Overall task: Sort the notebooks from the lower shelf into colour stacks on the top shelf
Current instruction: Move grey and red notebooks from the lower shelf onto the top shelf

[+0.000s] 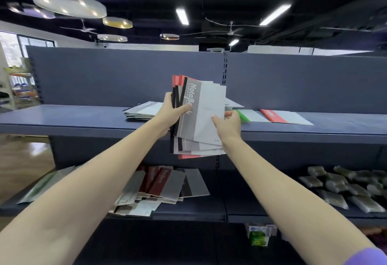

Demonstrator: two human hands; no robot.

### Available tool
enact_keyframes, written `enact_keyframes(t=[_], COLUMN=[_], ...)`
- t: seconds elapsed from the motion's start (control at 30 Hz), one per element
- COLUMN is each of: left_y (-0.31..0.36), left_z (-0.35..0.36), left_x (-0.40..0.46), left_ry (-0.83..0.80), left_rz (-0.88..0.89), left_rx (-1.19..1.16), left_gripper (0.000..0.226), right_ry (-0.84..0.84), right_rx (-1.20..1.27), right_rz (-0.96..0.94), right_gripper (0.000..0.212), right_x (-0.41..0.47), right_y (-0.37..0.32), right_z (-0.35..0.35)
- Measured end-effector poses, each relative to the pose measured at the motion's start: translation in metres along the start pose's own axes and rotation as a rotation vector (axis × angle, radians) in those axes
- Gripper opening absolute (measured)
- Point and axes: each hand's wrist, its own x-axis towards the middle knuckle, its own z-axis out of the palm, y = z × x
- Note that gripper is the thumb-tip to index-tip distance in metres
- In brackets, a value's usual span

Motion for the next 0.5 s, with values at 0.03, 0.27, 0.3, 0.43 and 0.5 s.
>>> enact_keyframes(t=[0.03,0.27,0.3,0.43,0.5], left_y=[0.000,-0.008,-0.011,-0.030,-0.036], left_z=[-0.005,-0.055,-0.065,-0.100,-0.117], left_x=[0.007,0.058,0.064,0.090,0.100], left_ry=[0.001,-0.043,-0.045,-0.037,-0.009], left_rz=[-0.009,-0.166,-0.171,-0.156,-0.164], left_rx=[-0.033,-0.231,-0.251,-0.326,-0.339], left_gripper=[0.045,0.039,0.038,0.032,0.029], right_ry=[-0.002,-0.099,-0.135,-0.191,-0.193], right_rx=[0.001,-0.065,-0.076,-0.207,-0.244], right_rz=[0.019,0.036,0.043,-0.014,-0.051], right_gripper=[0.026,0.028,0.028,0.028,0.033], right_x=[0.004,0.028,0.032,0.042,0.047], right_y=[-0.003,-0.031,-0.034,-0.049,-0.055], right_z=[0.007,0.052,0.060,0.093,0.115])
